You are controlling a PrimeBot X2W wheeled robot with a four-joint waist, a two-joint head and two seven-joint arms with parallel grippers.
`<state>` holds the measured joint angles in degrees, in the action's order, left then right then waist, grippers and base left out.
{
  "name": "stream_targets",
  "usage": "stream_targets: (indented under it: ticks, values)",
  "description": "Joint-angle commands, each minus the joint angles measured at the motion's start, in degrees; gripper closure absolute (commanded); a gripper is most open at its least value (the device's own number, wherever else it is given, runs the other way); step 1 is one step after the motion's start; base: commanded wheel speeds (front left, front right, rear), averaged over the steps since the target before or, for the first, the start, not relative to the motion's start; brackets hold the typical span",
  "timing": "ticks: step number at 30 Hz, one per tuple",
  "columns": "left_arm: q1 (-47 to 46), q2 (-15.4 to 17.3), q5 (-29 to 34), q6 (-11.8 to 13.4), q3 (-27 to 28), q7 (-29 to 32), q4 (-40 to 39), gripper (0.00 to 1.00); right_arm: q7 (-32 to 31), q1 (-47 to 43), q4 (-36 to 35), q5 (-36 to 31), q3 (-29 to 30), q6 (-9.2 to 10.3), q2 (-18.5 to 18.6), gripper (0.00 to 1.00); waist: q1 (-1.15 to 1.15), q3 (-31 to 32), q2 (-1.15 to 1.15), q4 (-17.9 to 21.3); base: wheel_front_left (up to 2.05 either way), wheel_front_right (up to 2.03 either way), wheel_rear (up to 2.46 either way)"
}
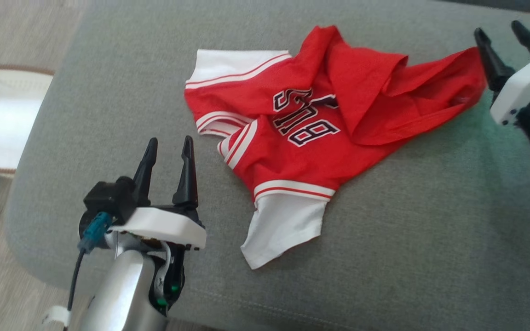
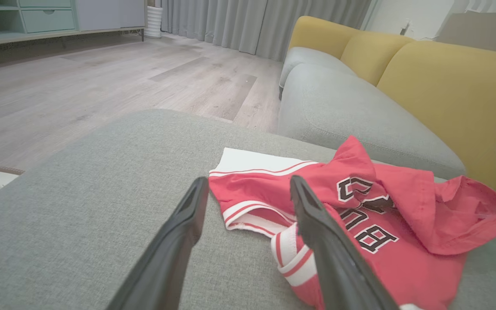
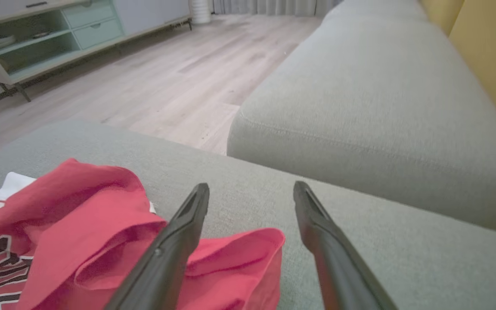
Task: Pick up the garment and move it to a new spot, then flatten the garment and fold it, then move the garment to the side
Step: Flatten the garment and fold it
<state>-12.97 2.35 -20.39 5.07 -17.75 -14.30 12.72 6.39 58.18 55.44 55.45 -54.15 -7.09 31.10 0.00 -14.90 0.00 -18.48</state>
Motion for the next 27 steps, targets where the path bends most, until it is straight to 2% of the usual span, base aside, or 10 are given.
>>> stream_targets:
  ticks: [1, 5, 11, 17, 27]
  values:
    - [-0.33, 0.54, 0.18, 0.03, 2.26, -0.7, -1.47, 0.0, 2.85, -1.17, -1.75, -0.7, -1.08, -0.4, -0.08, 0.0, 0.0, 1.7, 0.0, 1.03, 0.0, 0.0, 0.0]
    - [0.57, 0.54, 0.87, -0.58, 3.27, -0.7, -0.86, 0.0, 5.43, -4.53, -6.28, 0.12, -4.23, -0.4, -2.01, 0.0, 0.0, 3.77, 0.0, 2.14, 0.0, 0.0, 0.0]
    - [0.94, 0.54, 1.25, -1.27, 3.64, -0.7, -0.44, 0.0, 2.12, -7.92, -10.79, 3.12, -8.05, -0.4, -4.52, 0.0, 0.0, 4.53, 0.0, 2.53, 0.0, 0.0, 0.0]
    - [0.7, 0.53, 1.27, -1.59, 3.08, -0.7, -0.28, 0.0, -7.42, -8.8, -13.35, 10.08, -10.49, -0.4, -6.77, 0.0, 0.0, 4.18, 0.0, 1.98, 0.0, 0.0, 0.0]
    - [0.39, 0.53, -0.01, -1.06, 1.61, -0.7, -0.6, 0.0, -14.19, -7.61, -14.12, 18.06, -11.75, -0.4, -6.76, 0.0, 0.0, 2.3, 0.0, -1.51, 0.0, 0.0, 0.0]
